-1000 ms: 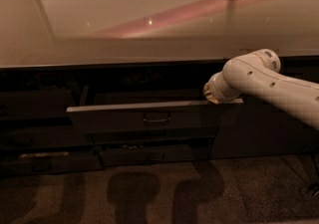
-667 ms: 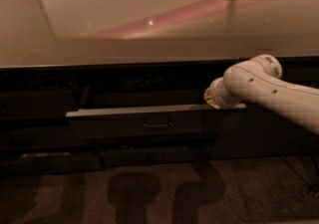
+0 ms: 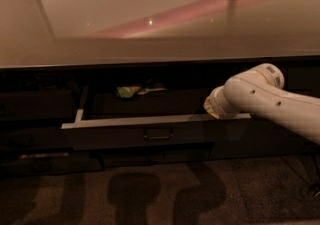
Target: Open top drawer
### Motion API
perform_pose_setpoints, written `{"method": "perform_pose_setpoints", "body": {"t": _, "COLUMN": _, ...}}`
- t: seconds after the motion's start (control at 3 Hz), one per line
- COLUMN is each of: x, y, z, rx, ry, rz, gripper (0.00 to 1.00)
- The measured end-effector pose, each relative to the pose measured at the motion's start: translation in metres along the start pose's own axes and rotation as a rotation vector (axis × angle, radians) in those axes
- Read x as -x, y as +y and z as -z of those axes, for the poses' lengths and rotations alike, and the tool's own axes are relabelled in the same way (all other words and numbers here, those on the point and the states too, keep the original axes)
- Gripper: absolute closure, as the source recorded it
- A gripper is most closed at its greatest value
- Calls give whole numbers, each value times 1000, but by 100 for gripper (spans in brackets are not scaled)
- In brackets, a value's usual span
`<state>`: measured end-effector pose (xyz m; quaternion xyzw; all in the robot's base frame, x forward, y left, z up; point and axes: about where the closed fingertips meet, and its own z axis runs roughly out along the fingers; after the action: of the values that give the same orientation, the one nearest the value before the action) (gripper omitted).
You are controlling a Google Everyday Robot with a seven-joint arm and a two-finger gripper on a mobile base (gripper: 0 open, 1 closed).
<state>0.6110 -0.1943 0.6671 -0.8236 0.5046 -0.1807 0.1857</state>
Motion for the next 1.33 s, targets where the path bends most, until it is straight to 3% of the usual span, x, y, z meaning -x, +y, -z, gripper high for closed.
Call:
{"method": "perform_pose_setpoints", "body": {"t": 0.33, "x": 7, "y": 12, "z": 1, "rx": 20, "ry": -5, "rz": 1, "gripper": 81}}
{"method": "perform_pose_setpoints", "body": {"t": 1.0, "x": 4, "y": 7, "z": 1, "rx": 21, "ry": 7, "rz": 1, "gripper": 34}}
{"method": "perform_pose_setpoints", "body": {"t": 1.33, "x": -21, "y": -9, "z": -19, "rx": 96, "ry": 42, "rz": -46, "gripper": 11}}
